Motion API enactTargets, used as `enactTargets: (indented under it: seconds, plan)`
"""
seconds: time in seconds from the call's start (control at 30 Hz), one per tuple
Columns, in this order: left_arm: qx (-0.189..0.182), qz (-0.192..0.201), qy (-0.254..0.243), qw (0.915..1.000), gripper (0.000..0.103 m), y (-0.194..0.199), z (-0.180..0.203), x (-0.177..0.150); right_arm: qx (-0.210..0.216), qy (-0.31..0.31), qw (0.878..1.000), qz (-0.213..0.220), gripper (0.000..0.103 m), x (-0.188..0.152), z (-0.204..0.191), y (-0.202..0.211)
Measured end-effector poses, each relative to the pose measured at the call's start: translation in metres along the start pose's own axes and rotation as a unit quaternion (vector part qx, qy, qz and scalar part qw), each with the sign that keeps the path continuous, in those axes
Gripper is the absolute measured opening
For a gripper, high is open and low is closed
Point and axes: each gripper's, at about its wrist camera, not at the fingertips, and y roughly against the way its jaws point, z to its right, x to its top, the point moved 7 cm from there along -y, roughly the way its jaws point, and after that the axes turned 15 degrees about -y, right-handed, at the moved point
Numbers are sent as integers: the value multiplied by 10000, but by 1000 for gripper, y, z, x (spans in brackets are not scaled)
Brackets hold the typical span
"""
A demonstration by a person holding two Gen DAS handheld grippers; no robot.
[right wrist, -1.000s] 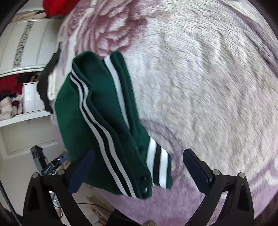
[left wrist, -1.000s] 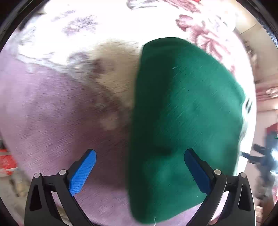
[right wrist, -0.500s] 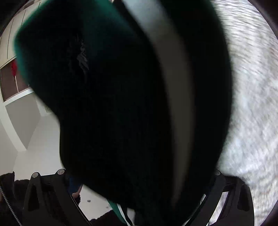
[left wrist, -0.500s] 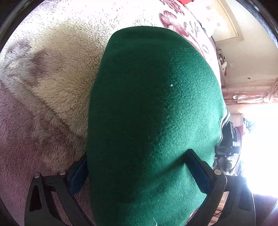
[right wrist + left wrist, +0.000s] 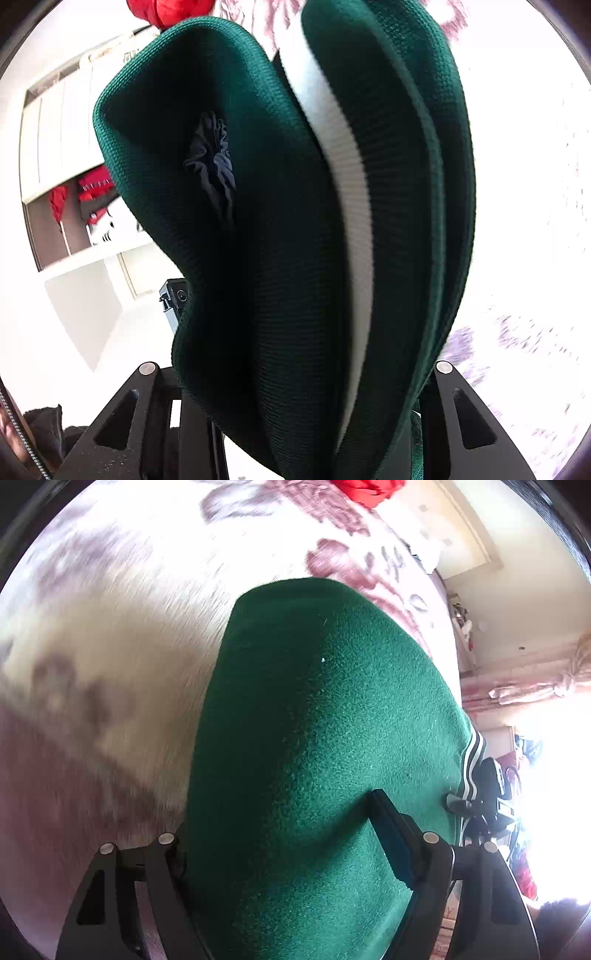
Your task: Fold large clothes
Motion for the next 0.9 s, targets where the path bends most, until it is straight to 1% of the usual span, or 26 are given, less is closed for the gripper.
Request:
enactTargets:
  seconds: [0.07,0.2,0.23,0.3,0.33,0.37,0.4,0.43,0.47,0.5,0.57,0.6,0.67,0.7,0.73,0.77,0.83,0.9]
  plan:
    - [-51,3,-168,9998,76,2,5,21,164,-66,9997,139,40,-1,-14,5]
    - [-198,-5,-643,9977,76,4,27,80,379,-16,9980,509,40,2,-47,16]
    - [-255,-24,-739,9969,76,1,33,102,409,-18,9973,610,40,7,-58,22]
    - [-361,-42,-869,9956,76,-7,42,133,444,65,9956,818,40,20,-80,35]
    - [-420,-64,-956,9945,76,-15,49,158,456,108,9949,888,40,28,-91,40]
    - [-470,-72,-1027,9936,76,-21,53,175,473,167,9940,977,39,36,-100,53]
    - [-501,-77,-1095,9927,76,-27,57,191,500,177,9930,1054,40,50,-110,64]
    - [-551,-88,-1205,9911,76,-38,63,217,532,203,9923,1101,39,61,-118,70]
    - [-571,-93,-1275,9901,76,-48,67,236,547,213,9911,1192,39,79,-127,77]
    - [-567,-108,-1357,9891,76,-56,69,255,569,235,9905,1226,40,98,-134,99]
    - [-597,-123,-1513,9866,76,-81,74,298,611,240,9888,1343,40,131,-145,109]
    - [-602,-137,-1582,9855,76,-97,75,318,629,233,9882,1375,40,166,-155,136]
    - [-594,-160,-1652,9843,76,-125,72,349,604,190,9873,1457,39,209,-159,144]
    - [-582,-184,-1697,9836,76,-138,71,360,591,151,9871,1482,40,239,-163,148]
    - [-544,-213,-1736,9831,76,-154,66,368,544,128,9872,1494,39,257,-161,149]
    - [-544,-284,-1713,9833,76,-171,60,373,504,72,9876,1482,40,281,-159,173]
    - [-464,-501,-1666,9837,76,-199,47,380,287,-81,9882,1504,39,312,-146,170]
    - [-348,-652,-1686,9829,76,-219,34,380,141,-315,9885,1470,39,334,-131,168]
